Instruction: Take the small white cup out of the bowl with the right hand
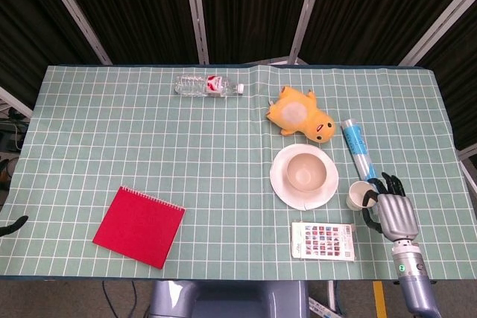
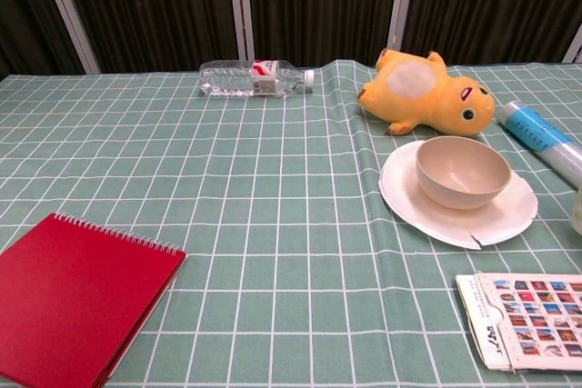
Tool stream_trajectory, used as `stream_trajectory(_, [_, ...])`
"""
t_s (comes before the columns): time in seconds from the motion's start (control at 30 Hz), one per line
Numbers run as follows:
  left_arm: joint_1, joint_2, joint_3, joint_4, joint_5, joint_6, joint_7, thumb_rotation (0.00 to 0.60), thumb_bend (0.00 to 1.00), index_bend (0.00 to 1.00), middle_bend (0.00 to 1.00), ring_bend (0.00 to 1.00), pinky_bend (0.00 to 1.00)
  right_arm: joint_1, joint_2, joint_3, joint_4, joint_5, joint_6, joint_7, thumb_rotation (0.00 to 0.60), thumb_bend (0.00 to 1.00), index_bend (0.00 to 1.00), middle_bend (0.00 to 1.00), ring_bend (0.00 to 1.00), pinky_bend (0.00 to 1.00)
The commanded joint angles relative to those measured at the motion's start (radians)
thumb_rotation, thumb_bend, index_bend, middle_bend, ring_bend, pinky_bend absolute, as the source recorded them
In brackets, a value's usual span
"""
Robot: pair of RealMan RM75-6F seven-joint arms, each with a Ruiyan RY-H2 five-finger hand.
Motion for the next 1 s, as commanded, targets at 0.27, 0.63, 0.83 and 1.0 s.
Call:
stream_trajectory(0.27, [0.000, 0.001, 0.000, 0.000, -0.001, 0.000, -0.003, 0.600, 0.00, 0.00, 0.00, 0.00, 0.00, -0.009, 0.003, -0.022, -0.020, 0.001, -0.014, -0.046, 0.600, 0.27, 0.57, 0.06, 0.00, 0.00])
stream_trajectory(0.63, [0.002, 0.002, -0.001, 0.002, 0.000, 0.004, -0.007, 0.600, 0.00, 0.00, 0.00, 0.00, 0.00, -0.032, 0.024, -0.034, -0.062, -0.043, 0.043, -0.094, 0.600, 0.18, 0.02, 0.00, 0.00, 0.00])
stream_trajectory(0.83, [0.003, 0.002, -0.001, 0.003, 0.002, 0.007, -0.010, 0.600, 0.00, 0.00, 0.00, 0.00, 0.00, -0.061, 0.049, -0.045, -0.096, -0.133, 0.137, -0.112, 0.600, 0.18, 0.00, 0.00, 0.00, 0.00])
stream_trajectory(1.0, [0.004, 0.002, -0.001, 0.005, 0.003, 0.009, -0.014, 0.600, 0.00, 0.00, 0.00, 0.00, 0.00, -0.085, 0.094, -0.055, -0.122, -0.202, 0.198, -0.104, 0.600, 0.16, 0.00, 0.00, 0.00, 0.00])
